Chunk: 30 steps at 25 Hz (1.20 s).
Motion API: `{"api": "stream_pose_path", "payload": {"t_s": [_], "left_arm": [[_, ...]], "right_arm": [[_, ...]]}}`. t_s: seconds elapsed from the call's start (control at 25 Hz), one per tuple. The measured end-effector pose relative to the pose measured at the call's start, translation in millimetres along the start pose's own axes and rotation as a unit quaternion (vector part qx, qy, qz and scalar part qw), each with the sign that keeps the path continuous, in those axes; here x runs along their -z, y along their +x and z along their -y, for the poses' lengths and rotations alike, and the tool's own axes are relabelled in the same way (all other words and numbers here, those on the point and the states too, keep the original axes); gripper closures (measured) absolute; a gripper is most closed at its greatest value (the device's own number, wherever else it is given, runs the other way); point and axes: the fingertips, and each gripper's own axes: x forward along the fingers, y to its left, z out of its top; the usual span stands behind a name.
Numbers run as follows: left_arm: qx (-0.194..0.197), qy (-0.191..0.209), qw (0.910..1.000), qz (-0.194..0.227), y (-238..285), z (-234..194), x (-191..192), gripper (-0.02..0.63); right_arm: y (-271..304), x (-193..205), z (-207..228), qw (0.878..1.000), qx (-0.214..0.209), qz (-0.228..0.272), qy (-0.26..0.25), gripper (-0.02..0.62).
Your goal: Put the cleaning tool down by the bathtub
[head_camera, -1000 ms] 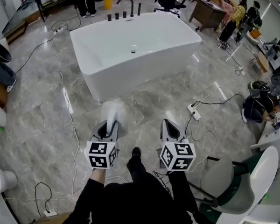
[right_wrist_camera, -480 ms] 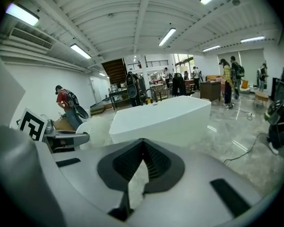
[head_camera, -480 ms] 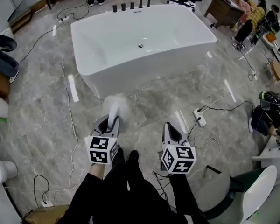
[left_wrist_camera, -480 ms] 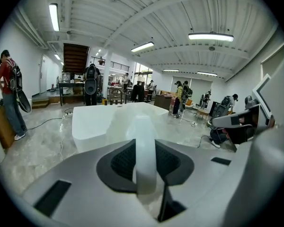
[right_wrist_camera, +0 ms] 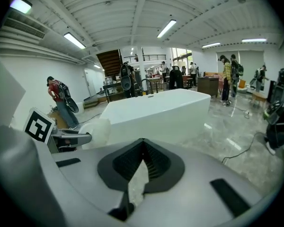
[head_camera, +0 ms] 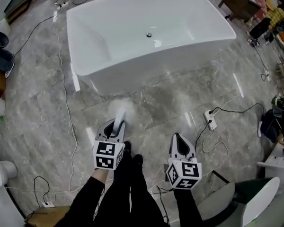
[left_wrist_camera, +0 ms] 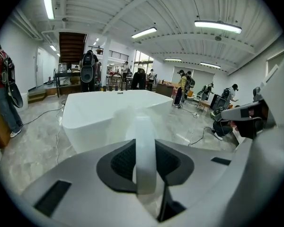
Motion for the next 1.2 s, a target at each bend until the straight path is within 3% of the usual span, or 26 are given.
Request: {"api": "stream_pose_path", "payload": {"t_s": [0.28,0.56,1.2], "left_arm": [[0.005,-0.002,0.9998,-0.017,62,-16,19,0.511],[0.002,0.014,0.9996,-0.023,127,-36,68,0.511],[-0.011,0.022,0.9997,0.0,285,-87,169,0.511]], "right_arm": [[64,19,2,1.0,-0.008,-0.016,0.0,0.595],[132,66,14,1.0,-0.009,-0.026,-0.007,0.595],[273,143,50,0.998,-0.015,0.023,-0.058,0.595]]}}
